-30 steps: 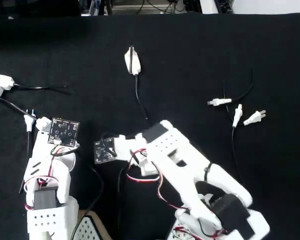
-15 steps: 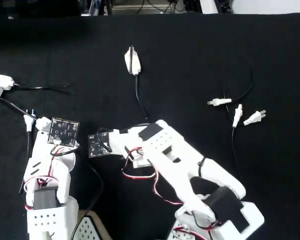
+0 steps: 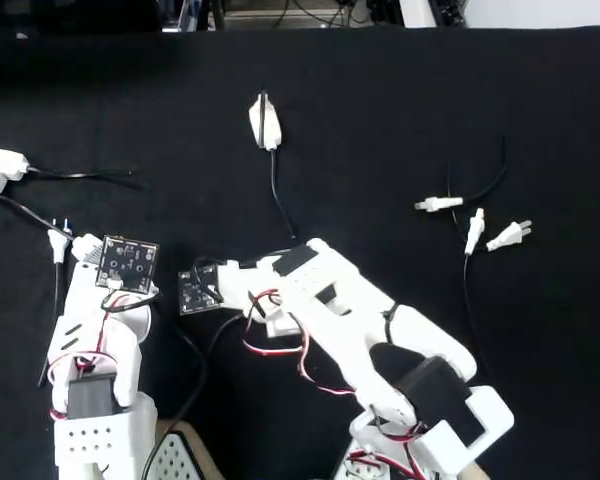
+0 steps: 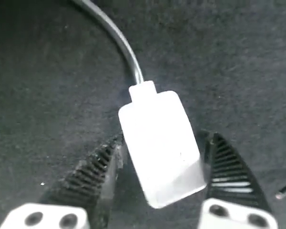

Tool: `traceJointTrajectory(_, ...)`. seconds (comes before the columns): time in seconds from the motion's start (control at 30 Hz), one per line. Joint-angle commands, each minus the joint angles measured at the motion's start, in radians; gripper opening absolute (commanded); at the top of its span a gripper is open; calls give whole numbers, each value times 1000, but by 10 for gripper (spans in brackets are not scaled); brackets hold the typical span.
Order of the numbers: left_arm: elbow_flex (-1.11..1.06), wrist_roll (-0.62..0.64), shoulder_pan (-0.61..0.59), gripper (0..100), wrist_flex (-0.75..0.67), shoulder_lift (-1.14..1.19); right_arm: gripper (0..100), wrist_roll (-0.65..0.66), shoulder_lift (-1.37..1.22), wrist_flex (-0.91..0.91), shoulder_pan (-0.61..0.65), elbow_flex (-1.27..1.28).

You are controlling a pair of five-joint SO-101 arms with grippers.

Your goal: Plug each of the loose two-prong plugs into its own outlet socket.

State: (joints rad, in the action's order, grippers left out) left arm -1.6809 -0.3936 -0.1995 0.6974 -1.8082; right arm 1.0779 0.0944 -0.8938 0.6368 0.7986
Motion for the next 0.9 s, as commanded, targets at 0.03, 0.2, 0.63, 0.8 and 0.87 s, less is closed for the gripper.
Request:
traceJointTrajectory(0.03, -19, -2, -2, 30, -3, -15, 101, -14, 10, 8, 6, -45)
traceJointTrajectory(0.2, -19, -2, -2, 30, -3, -15, 15, -14, 13, -21, 5, -84)
traceJointTrajectory(0.63, -19, -2, 64, 30, -3, -15, 12, -238, 196, -89, 3, -194)
traceJointTrajectory(0.8, -19, -2, 77, 30, -5, -15, 12, -411, 278, -18, -72, -168)
traceJointTrajectory(0.87, -19, -2, 77, 30, -8, -15, 12, -440, 285, 5, -114, -148)
